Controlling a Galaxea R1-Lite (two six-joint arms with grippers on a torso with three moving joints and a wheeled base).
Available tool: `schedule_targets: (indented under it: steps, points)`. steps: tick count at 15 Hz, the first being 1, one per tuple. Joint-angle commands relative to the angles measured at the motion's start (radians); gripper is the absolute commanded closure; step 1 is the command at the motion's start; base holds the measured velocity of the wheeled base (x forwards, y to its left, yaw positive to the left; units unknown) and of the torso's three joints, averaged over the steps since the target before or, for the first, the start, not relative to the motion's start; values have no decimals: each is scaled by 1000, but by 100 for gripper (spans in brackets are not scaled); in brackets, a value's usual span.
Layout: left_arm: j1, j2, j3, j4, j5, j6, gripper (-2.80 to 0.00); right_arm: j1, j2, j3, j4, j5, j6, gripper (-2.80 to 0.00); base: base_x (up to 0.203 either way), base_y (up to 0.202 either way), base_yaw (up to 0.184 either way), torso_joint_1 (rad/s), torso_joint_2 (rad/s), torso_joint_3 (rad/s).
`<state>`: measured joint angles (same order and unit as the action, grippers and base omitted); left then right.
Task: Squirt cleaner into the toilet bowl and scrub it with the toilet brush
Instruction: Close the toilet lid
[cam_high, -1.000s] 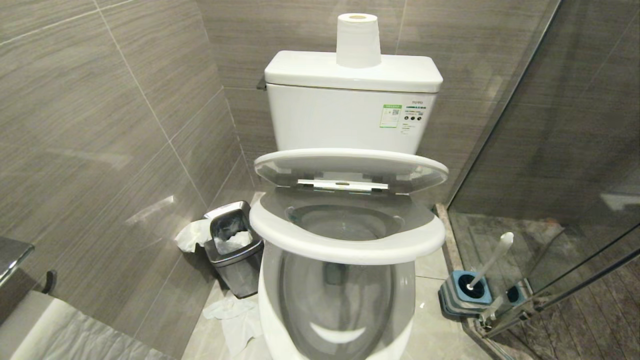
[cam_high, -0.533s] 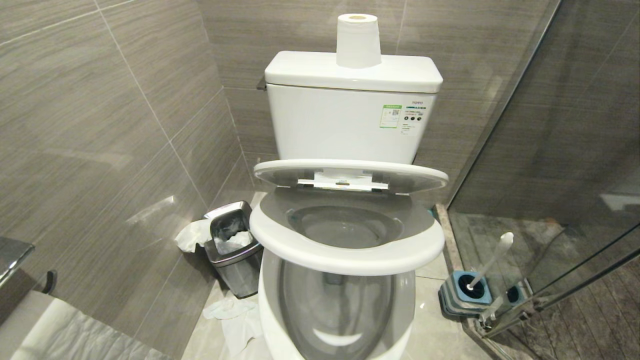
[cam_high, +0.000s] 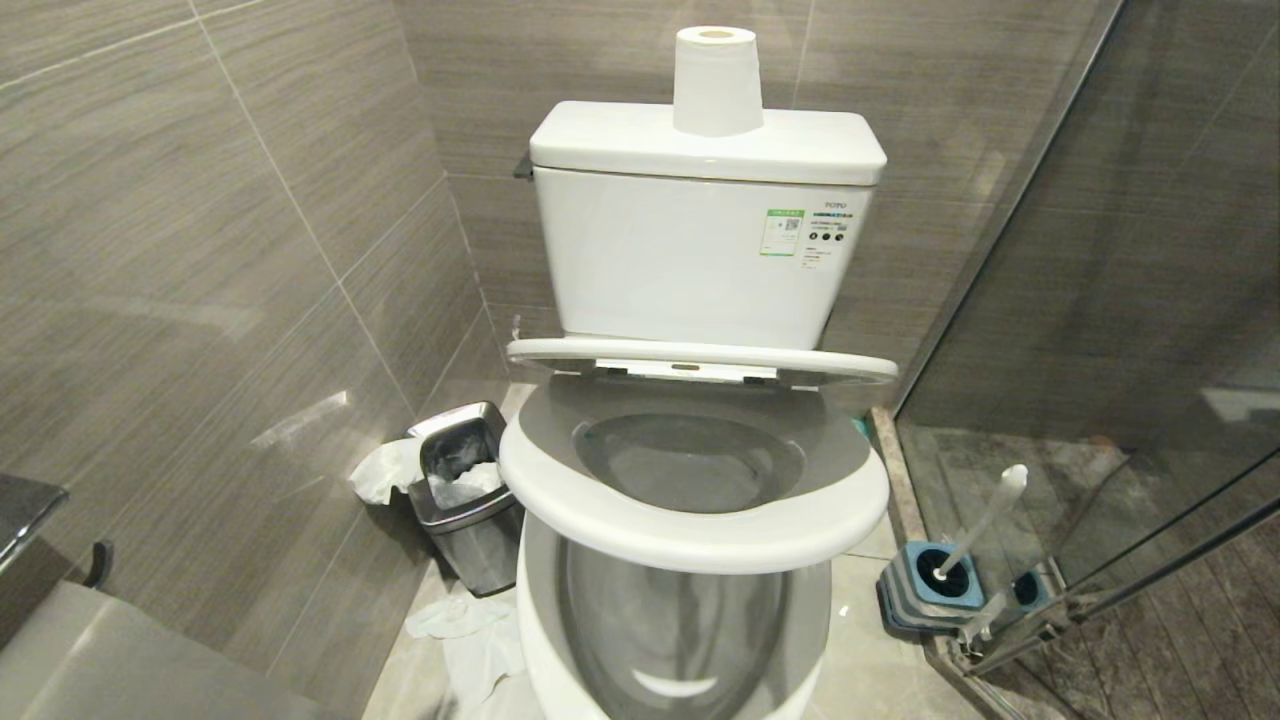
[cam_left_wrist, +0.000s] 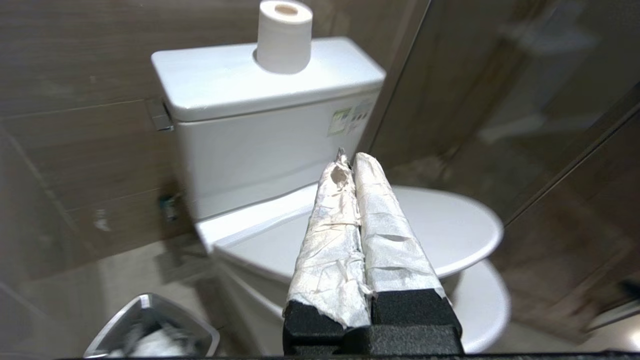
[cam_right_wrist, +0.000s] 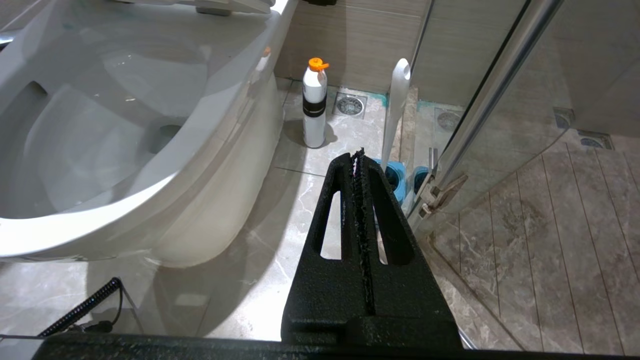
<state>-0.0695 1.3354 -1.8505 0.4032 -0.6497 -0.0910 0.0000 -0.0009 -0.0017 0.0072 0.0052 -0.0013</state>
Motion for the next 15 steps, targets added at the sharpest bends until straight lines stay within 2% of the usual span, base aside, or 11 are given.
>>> schedule_targets:
  steps: [1, 2, 3, 4, 7, 15]
  points:
    - [-202, 52, -19, 68, 209, 186, 0, 0, 1, 0, 0, 1, 0, 0, 0, 0, 0, 0, 0, 0]
    - [-257, 74, -21, 96, 273, 262, 0, 0, 1, 1, 0, 0, 0, 0, 0, 0, 0, 0, 0, 0]
    - [-281, 102, -21, 138, 313, 342, 0, 0, 1, 0, 0, 0, 0, 0, 0, 0, 0, 0, 0, 0]
    - [-309, 118, -18, 170, 325, 366, 0, 0, 1, 0, 0, 1, 0, 0, 0, 0, 0, 0, 0, 0]
    - [-378, 162, 19, 268, 329, 380, 0, 0, 1, 0, 0, 1, 0, 0, 0, 0, 0, 0, 0, 0]
    - [-422, 349, 33, 267, 318, 375, 0, 0, 1, 0, -1, -1, 0, 0, 0, 0, 0, 0, 0, 0]
